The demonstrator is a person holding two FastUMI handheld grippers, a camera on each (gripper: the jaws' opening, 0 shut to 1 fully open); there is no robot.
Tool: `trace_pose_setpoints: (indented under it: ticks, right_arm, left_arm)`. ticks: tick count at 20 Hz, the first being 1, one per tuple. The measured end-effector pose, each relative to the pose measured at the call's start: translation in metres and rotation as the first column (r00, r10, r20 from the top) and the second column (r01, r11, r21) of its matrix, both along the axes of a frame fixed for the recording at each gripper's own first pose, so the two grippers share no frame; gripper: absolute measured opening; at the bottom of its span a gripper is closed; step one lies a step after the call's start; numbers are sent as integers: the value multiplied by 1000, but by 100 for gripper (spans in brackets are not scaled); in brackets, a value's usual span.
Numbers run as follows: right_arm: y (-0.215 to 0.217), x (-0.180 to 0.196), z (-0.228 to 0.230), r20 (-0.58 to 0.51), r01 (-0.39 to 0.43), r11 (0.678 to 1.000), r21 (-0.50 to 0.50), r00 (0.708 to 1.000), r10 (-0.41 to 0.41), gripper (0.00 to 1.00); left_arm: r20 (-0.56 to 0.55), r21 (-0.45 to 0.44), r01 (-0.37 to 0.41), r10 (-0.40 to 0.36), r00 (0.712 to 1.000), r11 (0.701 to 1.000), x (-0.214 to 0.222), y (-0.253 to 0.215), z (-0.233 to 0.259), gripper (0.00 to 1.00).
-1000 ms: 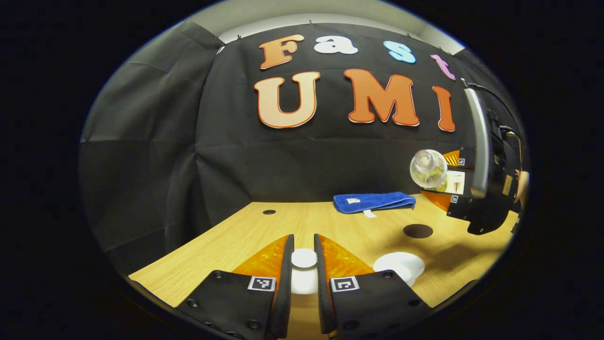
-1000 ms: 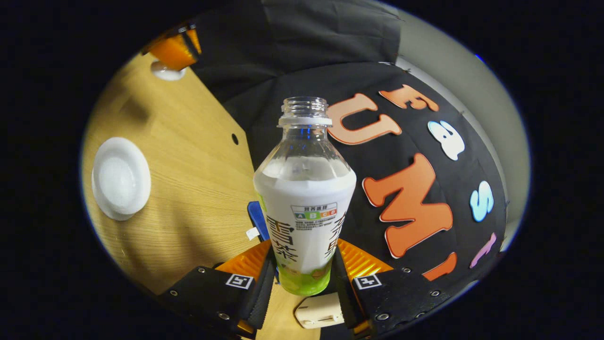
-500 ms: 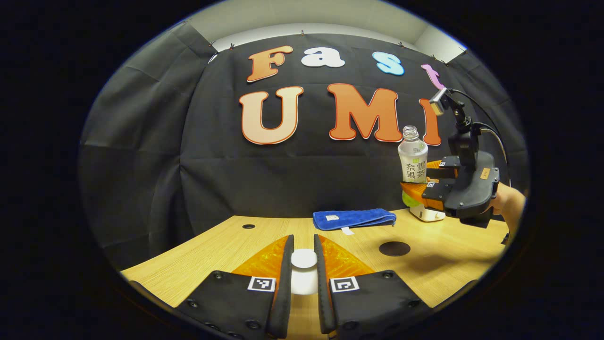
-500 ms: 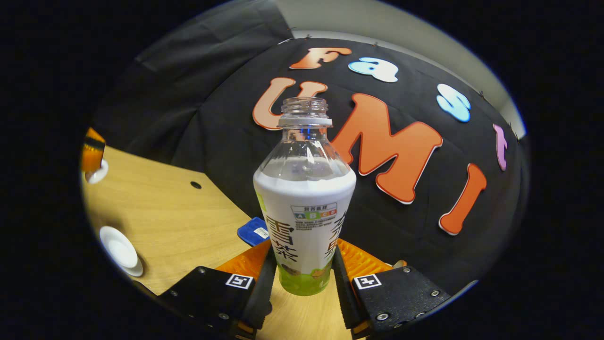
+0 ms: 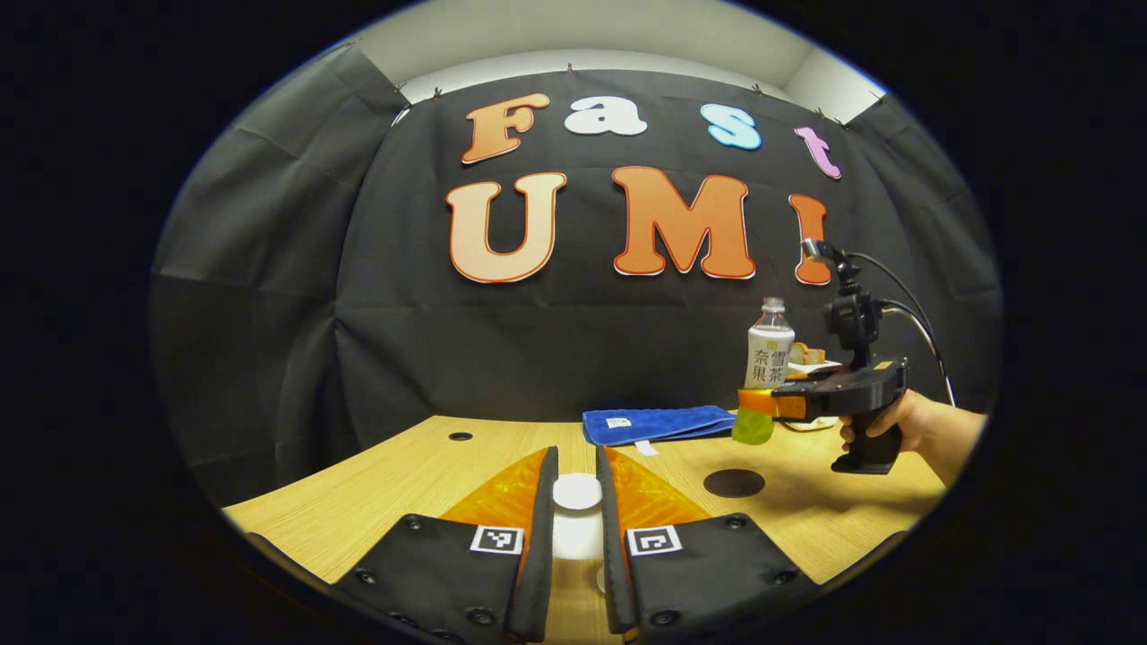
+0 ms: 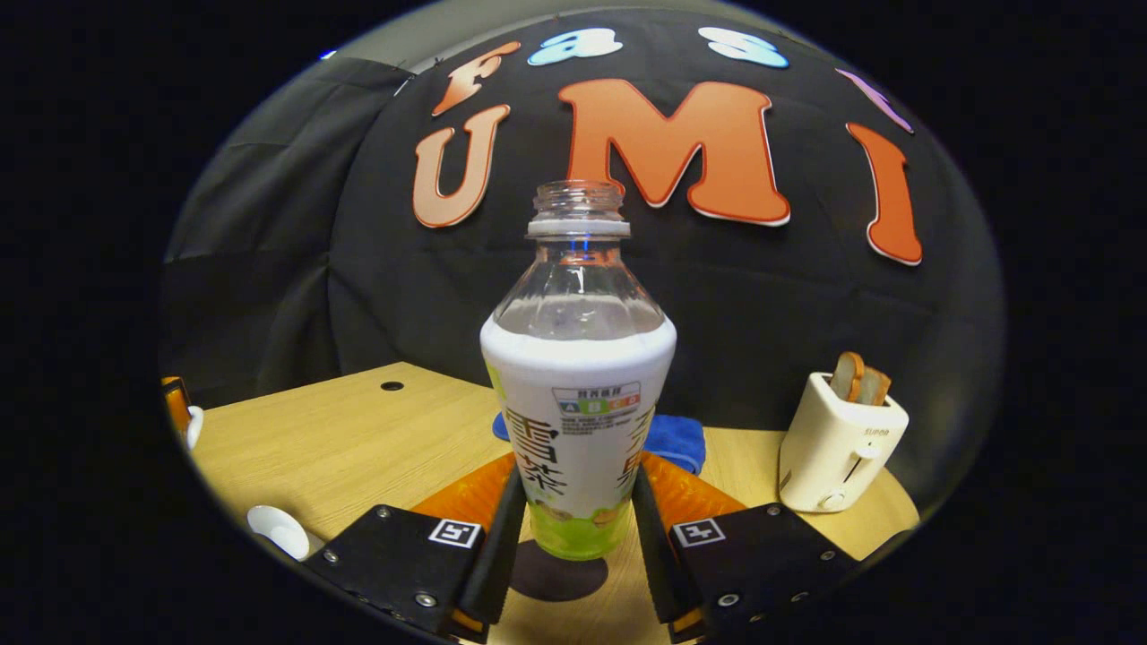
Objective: Open the teacup lid with one hand, grasp the water bottle and pour water into the teacup with the other hand; after pouring, place the water bottle on the coaster and then close the teacup lid.
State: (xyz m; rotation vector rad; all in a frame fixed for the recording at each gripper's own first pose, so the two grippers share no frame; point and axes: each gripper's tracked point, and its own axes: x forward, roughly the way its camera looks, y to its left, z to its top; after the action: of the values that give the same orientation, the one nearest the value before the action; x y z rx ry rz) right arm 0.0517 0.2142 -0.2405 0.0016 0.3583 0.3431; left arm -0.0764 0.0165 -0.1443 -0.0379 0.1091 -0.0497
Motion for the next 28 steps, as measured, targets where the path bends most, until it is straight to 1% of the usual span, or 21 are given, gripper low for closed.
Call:
trace_pose_setpoints:
  ticks: [3, 4, 5, 9, 11, 12, 14, 15, 18, 19, 20, 21, 23, 25, 27, 28]
  right_arm:
    - [10, -2, -17, -72, -12, 1000, 19, 997, 13, 63]
    - [14, -3, -23, -92, -17, 1000, 24, 996, 19, 61]
    - [16, -3, -31, -113, -18, 1000, 22, 993, 21, 64]
    - [23, -4, -53, -164, -23, 1000, 17, 986, 25, 64]
    - [25, -5, -63, -181, -26, 1000, 11, 983, 27, 64]
    - [25, -3, -61, -165, -24, 1000, 18, 986, 27, 64]
    - [25, -4, -63, -165, -23, 1000, 21, 986, 26, 63]
    - [25, -3, -63, -162, -25, 999, 21, 986, 28, 64]
    - [26, -8, -75, -192, -39, 999, 12, 980, 40, 69]
    - [26, -10, -78, -201, -41, 999, 10, 979, 42, 79]
    - [25, -13, -81, -210, -39, 999, 9, 977, 40, 85]
    - [24, -15, -81, -207, -39, 999, 11, 978, 40, 93]
    - [21, -18, -72, -180, -39, 999, 4, 983, 39, 97]
    - [13, -21, -64, -153, -32, 999, -20, 988, 29, 98]
    - [10, -28, -56, -135, -33, 999, -21, 990, 30, 98]
    - [10, -32, -51, -126, -35, 999, -18, 992, 33, 98]
  left_arm:
    - [-8, -7, 10, -10, 1000, 1000, 3, -7, -3, 28]
    - [-10, -7, 11, -11, 1000, 1000, 4, -8, -5, 28]
    - [-13, -8, 12, -13, 1000, 1000, 5, -9, -5, 28]
    - [-30, -21, 13, -14, 999, 1000, 9, -12, -12, 28]
    - [-41, -29, 21, -22, 999, 999, 12, -17, -16, 27]
    - [-46, -33, 28, -30, 999, 999, 13, -20, -18, 28]
    - [-57, -37, 40, -42, 997, 998, 16, -25, -22, 27]
    - [-65, -42, 45, -48, 997, 998, 17, -28, -25, 28]
    - [-90, -65, 73, -79, 993, 995, 20, -39, -34, 28]
    - [-99, -69, 83, -89, 991, 994, 22, -43, -40, 28]
    - [-117, -64, 89, -96, 989, 994, 23, -46, -47, 28]
    - [-136, -61, 95, -102, 985, 994, 23, -48, -55, 28]
    - [-168, -62, 110, -119, 979, 992, 21, -55, -68, 28]
    - [-186, -55, 119, -127, 974, 991, 19, -58, -75, 28]
    - [-198, -46, 126, -133, 971, 991, 17, -60, -83, 27]
    - [-209, -38, 135, -140, 968, 990, 15, -61, -89, 28]
